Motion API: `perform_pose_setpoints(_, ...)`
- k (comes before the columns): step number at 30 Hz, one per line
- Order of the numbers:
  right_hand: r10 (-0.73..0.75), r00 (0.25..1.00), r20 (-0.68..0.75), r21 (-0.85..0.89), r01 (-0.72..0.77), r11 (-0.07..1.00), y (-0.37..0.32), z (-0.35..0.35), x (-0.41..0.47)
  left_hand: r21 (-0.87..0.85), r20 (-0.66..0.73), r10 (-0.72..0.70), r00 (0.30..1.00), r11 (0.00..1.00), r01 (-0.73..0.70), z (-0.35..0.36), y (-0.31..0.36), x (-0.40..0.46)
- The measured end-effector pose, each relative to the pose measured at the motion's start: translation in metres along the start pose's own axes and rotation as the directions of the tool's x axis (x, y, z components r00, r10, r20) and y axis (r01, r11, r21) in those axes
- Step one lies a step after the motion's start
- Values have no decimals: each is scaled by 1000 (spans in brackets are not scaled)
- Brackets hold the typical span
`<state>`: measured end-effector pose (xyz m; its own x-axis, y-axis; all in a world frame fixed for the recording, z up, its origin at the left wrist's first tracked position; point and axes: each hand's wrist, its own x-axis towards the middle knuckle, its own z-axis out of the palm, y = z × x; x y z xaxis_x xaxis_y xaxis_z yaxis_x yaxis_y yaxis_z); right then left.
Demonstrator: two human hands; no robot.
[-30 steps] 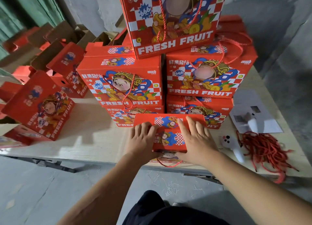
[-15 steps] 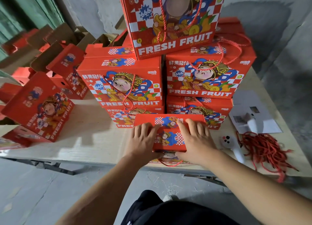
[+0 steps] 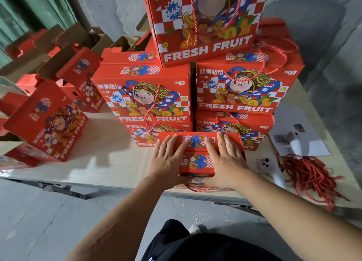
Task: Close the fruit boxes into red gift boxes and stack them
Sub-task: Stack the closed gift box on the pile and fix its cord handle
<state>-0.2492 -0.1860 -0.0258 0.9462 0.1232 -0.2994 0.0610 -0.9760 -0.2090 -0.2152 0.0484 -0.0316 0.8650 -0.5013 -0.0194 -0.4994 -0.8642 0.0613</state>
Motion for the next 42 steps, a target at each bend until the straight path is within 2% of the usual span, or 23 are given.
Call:
perform_pose_setpoints(3,-79,995,-64,47,82,995,3,-6,-11,-39,-144,30,989,999,-36,0,4,-10)
perform_pose_setpoints(5,-125,962,-243,156,165,974,5,-10,-21,-123,-302,68,951,986,-109,6,7,-23)
perform_pose_setpoints(8,-43,864,-502,244,189,951,14,-19,-27,-214,-425,16,905,970,-117,8,13,-31)
perform_pose_setpoints(10,-25,838,-545,189,152,970,18,-23,-25,-214,-448,-23,894,973,-82,5,17,-30)
perform_pose_setpoints(13,-39,865,-500,146,129,981,19,-26,-20,-242,-435,-64,898,969,-48,-2,21,-23)
perform_pose_setpoints(19,24,932,-361,212,56,976,33,-40,-7,-235,-445,-110,889,972,2,-2,14,-10)
perform_pose_setpoints(22,15,973,-232,294,56,954,41,-52,0,-230,-441,-123,889,973,20,-2,10,-5)
perform_pose_setpoints(24,21,988,-156,290,26,957,44,-57,6,-211,-402,-127,907,977,43,-6,6,2)
perform_pose_setpoints(26,29,986,-161,211,5,977,45,-61,13,-181,-324,-141,935,980,85,-15,0,13)
perform_pose_setpoints(28,-3,980,-197,50,13,999,45,-63,21,-136,-216,-133,967,985,105,-25,-9,27)
perform_pose_setpoints(31,-80,983,-166,-127,60,990,47,-54,30,-52,-108,-66,992,997,60,-32,-22,41)
perform_pose_setpoints(34,-70,983,-170,-101,53,993,51,-34,27,20,-98,-5,995,1000,7,-25,-23,41)
perform_pose_setpoints(40,-79,985,-151,-57,71,996,54,-17,28,21,28,-2,1000,1000,1,-11,-24,44)
perform_pose_setpoints(42,-88,986,-144,-66,79,995,56,-20,30,56,15,28,1000,998,-29,-16,-26,48)
